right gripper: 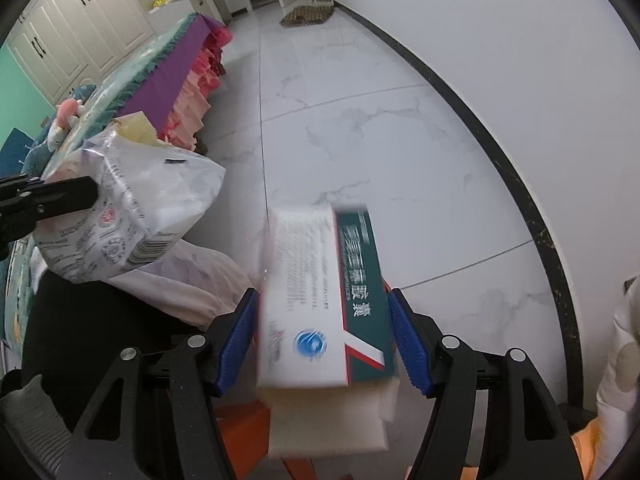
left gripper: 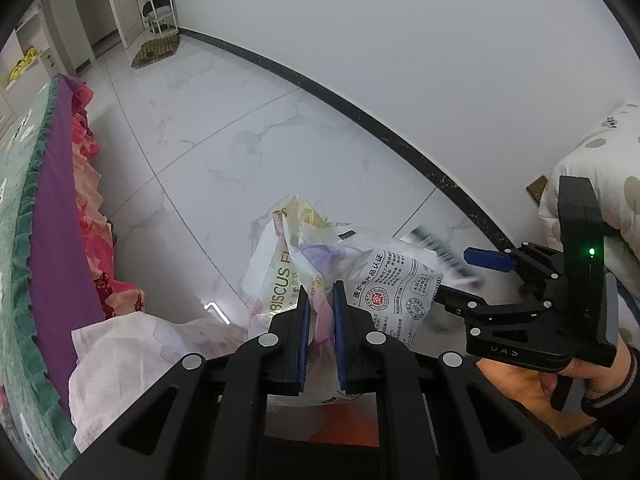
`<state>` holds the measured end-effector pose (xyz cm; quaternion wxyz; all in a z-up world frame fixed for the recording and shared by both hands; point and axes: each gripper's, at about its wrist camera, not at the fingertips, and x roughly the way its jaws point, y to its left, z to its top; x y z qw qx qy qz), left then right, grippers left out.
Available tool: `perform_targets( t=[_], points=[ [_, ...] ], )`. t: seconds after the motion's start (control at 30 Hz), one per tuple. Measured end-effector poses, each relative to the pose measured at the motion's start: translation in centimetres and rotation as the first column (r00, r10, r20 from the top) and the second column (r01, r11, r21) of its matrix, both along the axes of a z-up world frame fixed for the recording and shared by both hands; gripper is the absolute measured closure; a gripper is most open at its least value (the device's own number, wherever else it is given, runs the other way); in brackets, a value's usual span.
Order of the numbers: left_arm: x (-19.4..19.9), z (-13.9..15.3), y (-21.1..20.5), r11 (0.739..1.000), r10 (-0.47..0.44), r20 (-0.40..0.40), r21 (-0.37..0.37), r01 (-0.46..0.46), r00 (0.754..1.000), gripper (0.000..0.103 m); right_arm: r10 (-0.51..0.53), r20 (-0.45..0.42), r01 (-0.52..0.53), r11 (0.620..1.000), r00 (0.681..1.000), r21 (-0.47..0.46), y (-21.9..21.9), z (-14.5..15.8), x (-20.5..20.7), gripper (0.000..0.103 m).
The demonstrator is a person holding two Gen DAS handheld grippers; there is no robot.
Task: Collect trash
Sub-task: 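Open the right tool over the bin while the left tool opens too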
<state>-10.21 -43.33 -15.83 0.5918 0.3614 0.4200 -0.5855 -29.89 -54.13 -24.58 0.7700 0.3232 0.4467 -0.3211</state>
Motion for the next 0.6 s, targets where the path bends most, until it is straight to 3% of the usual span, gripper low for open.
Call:
perform_targets(
  t=[0.23,0.6],
  points=[
    [-0.8,-0.8,-0.9,0.999,-0.015,-0.008,0.028,0.015,1.0,0.091,-0.009,-0.005,0.009,1.0,1.0,-0.023,-0.5,0.2,-0.2,0.036],
    [-3.7,-3.0,-2.8,0.992,-0.104,-0.051,0.069,0.107,0.993,0.091,-0.131,-0.009,0.129,0.986,0.991,-0.109,-2.6,2.4,-4.1,0.036]
  ],
)
